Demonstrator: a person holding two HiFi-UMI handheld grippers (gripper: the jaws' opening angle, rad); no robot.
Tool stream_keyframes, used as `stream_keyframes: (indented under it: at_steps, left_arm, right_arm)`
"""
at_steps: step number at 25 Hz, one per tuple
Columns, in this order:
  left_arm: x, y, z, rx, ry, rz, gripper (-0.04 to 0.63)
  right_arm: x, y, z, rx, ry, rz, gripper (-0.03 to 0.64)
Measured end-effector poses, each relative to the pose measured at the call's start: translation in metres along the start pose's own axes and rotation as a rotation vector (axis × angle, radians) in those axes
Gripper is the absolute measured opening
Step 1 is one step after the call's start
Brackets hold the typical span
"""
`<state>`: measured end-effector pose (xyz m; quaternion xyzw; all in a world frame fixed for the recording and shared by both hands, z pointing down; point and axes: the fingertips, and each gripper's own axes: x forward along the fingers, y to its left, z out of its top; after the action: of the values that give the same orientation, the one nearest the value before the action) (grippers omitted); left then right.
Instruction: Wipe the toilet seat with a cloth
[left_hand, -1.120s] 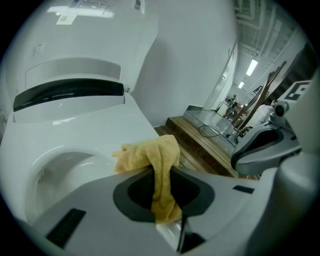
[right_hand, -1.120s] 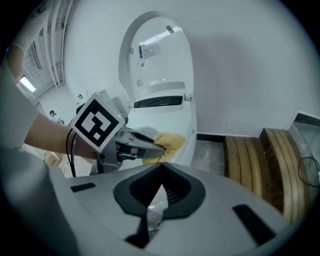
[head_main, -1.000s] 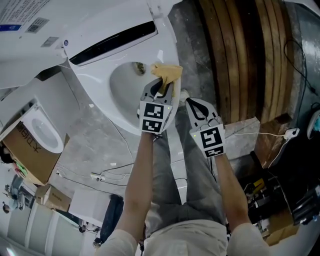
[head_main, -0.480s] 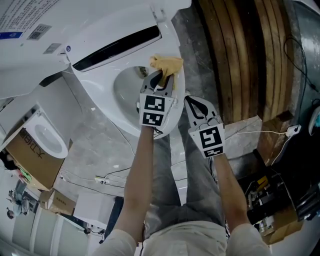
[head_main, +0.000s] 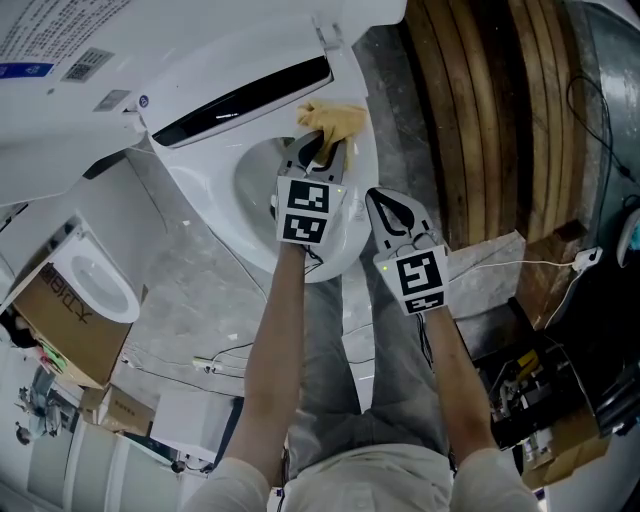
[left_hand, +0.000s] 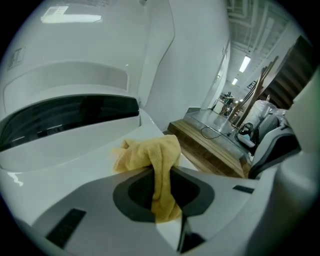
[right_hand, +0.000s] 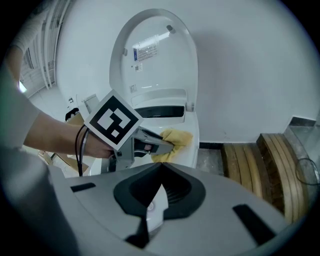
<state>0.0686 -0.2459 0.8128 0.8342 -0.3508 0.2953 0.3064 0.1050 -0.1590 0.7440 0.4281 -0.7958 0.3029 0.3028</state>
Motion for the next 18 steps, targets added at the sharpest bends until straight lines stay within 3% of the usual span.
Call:
stream_keyframes:
  at_steps: [18]
  left_arm:
    - [-0.015,0.046,0.004,0.019,-0.002,0.034,0.083]
  right_arm:
    - [0.018,0.022,0.017,-0.006,-0.013,-0.021,0.006]
